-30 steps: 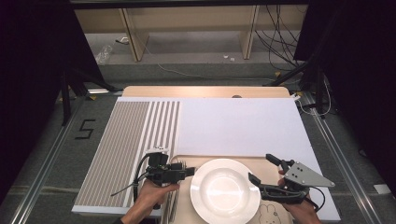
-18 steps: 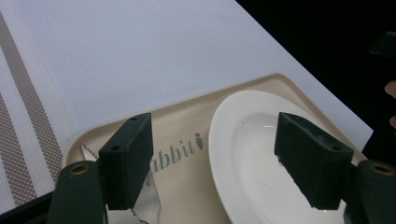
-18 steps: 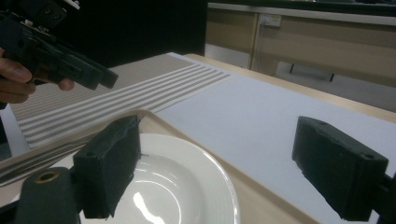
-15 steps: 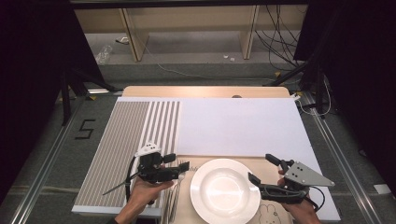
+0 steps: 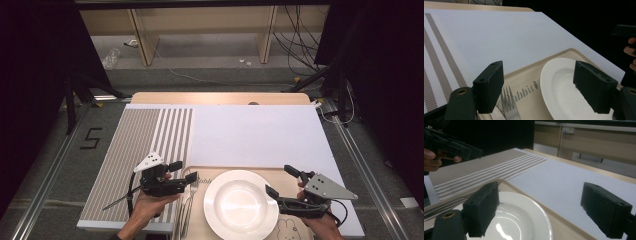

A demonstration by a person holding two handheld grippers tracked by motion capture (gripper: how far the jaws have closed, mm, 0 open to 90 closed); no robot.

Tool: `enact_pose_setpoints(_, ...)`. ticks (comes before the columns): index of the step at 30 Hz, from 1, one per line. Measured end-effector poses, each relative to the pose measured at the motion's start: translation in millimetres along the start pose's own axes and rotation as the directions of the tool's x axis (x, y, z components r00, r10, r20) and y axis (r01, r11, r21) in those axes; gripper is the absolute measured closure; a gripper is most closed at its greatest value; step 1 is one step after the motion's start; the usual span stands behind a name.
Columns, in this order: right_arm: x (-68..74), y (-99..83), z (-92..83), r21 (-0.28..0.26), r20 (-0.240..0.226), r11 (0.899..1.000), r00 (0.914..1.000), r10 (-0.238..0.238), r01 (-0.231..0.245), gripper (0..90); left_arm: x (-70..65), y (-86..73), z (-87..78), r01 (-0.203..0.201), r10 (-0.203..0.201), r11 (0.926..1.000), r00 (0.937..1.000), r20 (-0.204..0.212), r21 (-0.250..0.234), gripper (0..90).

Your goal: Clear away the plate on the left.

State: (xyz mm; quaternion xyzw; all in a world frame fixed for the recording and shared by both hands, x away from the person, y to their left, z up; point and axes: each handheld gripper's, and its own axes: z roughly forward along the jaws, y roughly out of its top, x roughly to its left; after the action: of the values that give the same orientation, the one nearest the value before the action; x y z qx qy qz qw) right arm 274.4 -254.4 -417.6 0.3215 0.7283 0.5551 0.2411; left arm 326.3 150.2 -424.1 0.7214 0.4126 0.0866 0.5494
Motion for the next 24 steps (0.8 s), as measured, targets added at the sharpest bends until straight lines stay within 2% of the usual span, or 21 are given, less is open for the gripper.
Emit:
enact_pose_setpoints(4, -1.0, -0.2, -0.1, 0.003, 0.003, 1.0, 1.0, 0.004, -0.004, 15.8, 0.0, -0.4, -1.7, -0.024, 0.024, 0.9995, 0.9997, -0.004, -0.02, 23.4)
enact_pose_setpoints(7, -0.6, -0.2, 0.0, 0.001, 0.0, 1.0, 1.0, 0.0, 0.0, 15.8, 0.5, -0.7, -3.9, -0.028, 0.028, 0.9987, 0.9996, 0.002, -0.042, 22.9)
enact_pose_setpoints(10, -0.4, -0.1, -0.2, 0.001, 0.0, 1.0, 1.0, -0.001, 0.001, 15.8, -0.2, -1.5, -6.9, -0.06, 0.059, 0.9964, 0.9982, -0.011, -0.06, 22.8)
enact_pose_setpoints(15, 0.1, 0.1, -0.5, 0.003, -0.001, 1.0, 1.0, 0.002, -0.002, 15.8, 1.4, -5.2, -12.1, -0.086, 0.085, 0.9936, 0.9961, -0.022, -0.072, 21.7)
enact_pose_setpoints(24, 0.2, 0.7, -0.4, -0.006, -0.003, 1.0, 1.0, 0.009, -0.009, 15.8, 0.5, -8.2, -17.8, -0.093, 0.093, 0.9887, 0.9957, -0.003, -0.118, 19.6)
